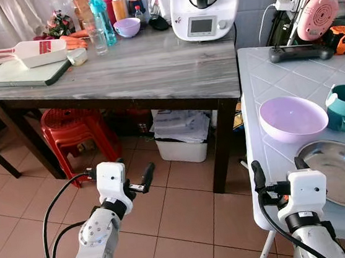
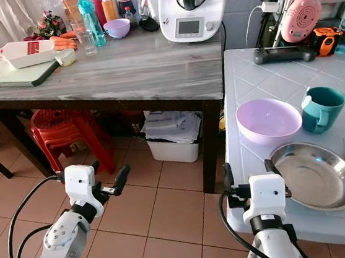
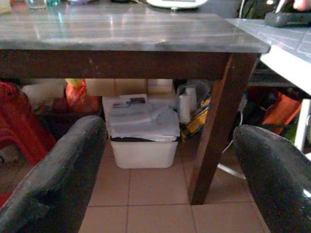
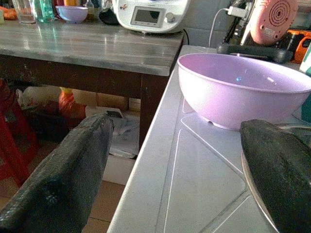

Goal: Setting the table

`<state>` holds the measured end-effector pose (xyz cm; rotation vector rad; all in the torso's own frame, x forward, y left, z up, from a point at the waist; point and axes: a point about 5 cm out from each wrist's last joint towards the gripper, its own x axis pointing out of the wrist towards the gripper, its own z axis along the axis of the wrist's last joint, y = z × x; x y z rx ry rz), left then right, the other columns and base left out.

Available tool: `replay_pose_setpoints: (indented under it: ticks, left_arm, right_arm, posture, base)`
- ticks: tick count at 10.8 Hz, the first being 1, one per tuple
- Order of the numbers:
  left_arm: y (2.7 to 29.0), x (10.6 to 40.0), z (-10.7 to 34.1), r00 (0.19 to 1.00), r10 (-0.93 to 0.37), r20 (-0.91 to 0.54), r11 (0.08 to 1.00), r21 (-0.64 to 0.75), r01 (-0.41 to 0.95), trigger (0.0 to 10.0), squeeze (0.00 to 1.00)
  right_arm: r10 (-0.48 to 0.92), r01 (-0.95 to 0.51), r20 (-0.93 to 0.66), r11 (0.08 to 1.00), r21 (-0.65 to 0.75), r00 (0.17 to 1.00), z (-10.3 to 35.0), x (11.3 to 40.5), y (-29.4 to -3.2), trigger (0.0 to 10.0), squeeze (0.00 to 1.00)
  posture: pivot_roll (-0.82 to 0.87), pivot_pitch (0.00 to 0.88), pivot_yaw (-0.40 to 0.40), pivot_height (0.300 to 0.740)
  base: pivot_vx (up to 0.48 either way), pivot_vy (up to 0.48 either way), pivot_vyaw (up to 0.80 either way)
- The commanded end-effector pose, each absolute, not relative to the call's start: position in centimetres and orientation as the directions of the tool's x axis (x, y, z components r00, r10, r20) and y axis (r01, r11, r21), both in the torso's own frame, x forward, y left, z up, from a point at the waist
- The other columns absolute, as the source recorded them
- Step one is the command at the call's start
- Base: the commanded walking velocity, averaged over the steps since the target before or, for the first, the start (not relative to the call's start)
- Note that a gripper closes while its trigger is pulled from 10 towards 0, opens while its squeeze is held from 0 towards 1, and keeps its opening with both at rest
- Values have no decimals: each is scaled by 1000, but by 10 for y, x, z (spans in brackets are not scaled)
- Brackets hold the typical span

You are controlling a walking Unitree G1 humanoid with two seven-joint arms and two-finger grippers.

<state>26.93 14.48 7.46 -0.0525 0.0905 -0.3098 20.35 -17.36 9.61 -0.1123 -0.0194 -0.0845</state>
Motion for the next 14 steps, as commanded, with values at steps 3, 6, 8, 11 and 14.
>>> replay_pose_setpoints:
  ticks: [3,6,8,11,14]
  left_arm:
    - [147,272,75,952,-291,-96,956,-55,287,10000,0]
    - [147,273,75,952,-289,-98,957,-50,285,10000,0]
    - [146,274,75,952,-291,-99,957,-48,287,10000,0]
    - [145,275,78,945,-320,-69,947,-58,317,10000,0]
    - [141,272,82,933,-356,-54,934,-48,354,10000,0]
  right_arm:
    - [-85,87,24,991,-101,996,95,205,-174,10000,0]
    - [-85,87,23,991,-101,996,95,206,-174,10000,0]
    - [-84,86,24,991,-102,996,94,206,-174,10000,0]
    - [-88,90,25,990,-104,996,94,207,-174,10000,0]
    - [-99,101,27,989,-103,995,95,207,-174,10000,0]
  posture:
    - [16,13,67,740]
    - [15,8,69,740]
    - [11,0,69,740]
    - [11,0,70,740]
    - [13,6,73,740]
  base:
    - [-180,0,0]
    - [-277,0,0]
    - [-277,0,0]
    - [-81,0,0]
    - [0,0,-215]
